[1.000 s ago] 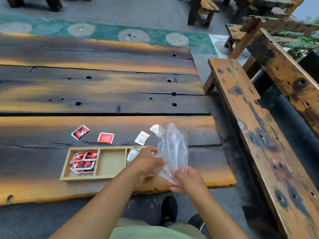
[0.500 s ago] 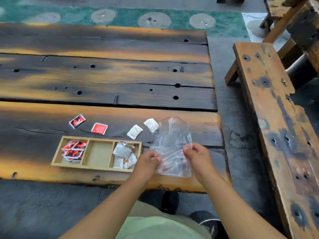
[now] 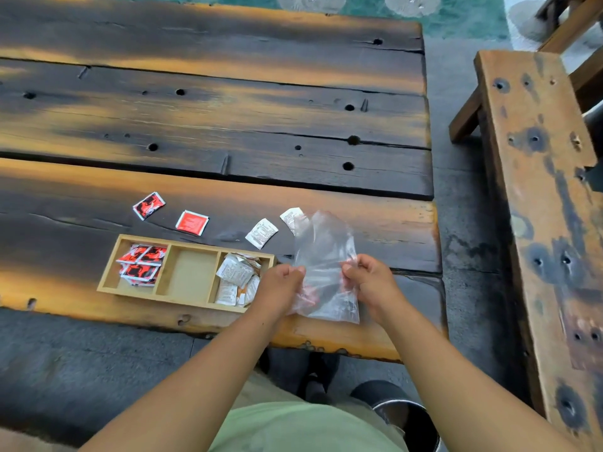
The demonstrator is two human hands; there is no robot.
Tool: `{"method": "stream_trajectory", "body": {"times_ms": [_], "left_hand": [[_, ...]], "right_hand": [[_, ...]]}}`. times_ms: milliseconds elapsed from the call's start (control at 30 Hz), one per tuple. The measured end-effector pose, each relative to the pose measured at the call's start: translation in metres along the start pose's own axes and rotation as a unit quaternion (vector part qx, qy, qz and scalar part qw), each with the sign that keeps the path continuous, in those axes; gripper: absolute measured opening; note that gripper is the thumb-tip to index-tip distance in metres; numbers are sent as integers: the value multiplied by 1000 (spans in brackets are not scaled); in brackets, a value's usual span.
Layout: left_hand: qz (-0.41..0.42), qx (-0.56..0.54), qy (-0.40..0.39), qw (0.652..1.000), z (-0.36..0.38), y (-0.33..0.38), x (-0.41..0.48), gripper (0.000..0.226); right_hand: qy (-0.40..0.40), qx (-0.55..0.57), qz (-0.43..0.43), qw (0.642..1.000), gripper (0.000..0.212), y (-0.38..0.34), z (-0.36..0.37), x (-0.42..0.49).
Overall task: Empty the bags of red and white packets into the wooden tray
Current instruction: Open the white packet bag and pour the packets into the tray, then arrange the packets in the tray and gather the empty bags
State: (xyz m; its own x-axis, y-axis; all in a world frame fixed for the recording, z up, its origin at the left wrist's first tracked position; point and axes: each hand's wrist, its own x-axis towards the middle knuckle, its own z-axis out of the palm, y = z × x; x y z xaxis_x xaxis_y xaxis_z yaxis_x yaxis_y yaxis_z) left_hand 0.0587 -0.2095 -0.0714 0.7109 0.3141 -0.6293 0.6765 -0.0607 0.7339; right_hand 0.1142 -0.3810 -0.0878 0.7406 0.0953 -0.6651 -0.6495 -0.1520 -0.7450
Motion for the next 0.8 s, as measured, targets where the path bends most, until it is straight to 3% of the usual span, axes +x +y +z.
{"method": "stream_trajectory", "body": {"times_ms": [233,400,600,800], "left_hand": [[58,-10,107,993,18,-16,0,42],[52,109,67,990,24,-26,16,15],[57,190,79,977,34,-36,31,13],[83,223,32,971,34,-41,41,16]], "right_hand": [[75,21,11,997,16,11,11,10],[102,-56,-2,993,24,17,22,21],[140,-266,-76,951,6,34,20,26],[185,-312,-61,930,24,50,8,24]]}}
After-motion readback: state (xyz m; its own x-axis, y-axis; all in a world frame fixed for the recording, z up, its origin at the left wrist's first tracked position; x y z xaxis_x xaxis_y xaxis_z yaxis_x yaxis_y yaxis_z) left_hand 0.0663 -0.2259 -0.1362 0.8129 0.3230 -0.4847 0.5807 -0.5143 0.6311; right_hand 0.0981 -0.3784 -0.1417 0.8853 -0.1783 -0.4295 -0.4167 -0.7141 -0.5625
